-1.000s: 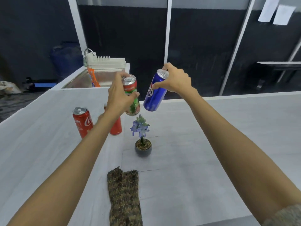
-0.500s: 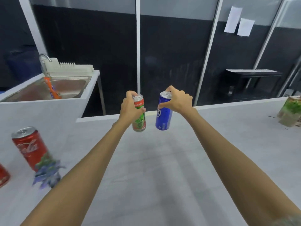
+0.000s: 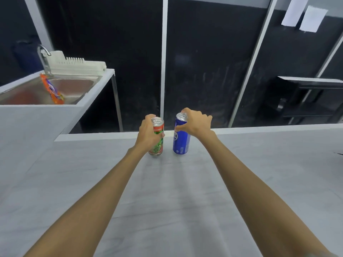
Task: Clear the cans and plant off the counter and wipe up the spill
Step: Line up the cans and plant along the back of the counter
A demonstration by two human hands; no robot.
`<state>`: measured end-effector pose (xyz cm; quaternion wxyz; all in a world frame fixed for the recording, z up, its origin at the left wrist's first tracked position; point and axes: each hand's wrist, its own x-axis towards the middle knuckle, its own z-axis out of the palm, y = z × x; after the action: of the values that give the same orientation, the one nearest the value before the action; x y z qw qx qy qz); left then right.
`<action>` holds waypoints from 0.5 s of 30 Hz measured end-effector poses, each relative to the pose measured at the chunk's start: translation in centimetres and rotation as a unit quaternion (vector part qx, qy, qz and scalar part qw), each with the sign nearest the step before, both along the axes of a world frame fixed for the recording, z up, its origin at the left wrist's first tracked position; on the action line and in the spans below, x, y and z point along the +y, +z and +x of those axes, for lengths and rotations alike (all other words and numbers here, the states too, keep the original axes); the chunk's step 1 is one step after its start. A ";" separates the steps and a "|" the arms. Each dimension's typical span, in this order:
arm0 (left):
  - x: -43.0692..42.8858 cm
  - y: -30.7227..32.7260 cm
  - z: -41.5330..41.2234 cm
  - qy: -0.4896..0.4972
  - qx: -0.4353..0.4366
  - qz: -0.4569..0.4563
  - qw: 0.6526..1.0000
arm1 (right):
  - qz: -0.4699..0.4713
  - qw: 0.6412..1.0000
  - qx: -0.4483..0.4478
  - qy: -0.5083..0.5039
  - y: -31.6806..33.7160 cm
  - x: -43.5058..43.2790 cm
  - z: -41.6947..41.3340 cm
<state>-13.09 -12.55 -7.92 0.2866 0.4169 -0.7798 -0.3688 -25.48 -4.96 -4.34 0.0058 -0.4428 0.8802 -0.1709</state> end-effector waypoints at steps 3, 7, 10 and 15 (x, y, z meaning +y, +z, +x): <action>-0.7 -0.8 -1.0 0.005 -0.017 -0.003 1.000 | 0.009 1.000 -0.008 0.003 -0.8 -0.7 -1.5; -1.5 -1.3 -1.9 0.018 -0.018 -0.008 1.000 | -0.001 1.000 -0.017 0.008 -1.3 -1.3 -2.9; -2.0 -1.3 -2.5 0.018 -0.026 -0.007 0.999 | -0.011 1.000 -0.023 0.015 -1.6 -1.9 -3.5; -2.6 -1.7 -3.0 0.024 -0.020 0.003 1.000 | -0.022 0.999 -0.039 0.029 -1.9 -2.3 -3.8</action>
<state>-16.05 -15.16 -9.58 0.2785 0.4437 -0.7739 -0.3560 -29.28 -7.29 -6.24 0.0353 -0.4611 0.8622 -0.2067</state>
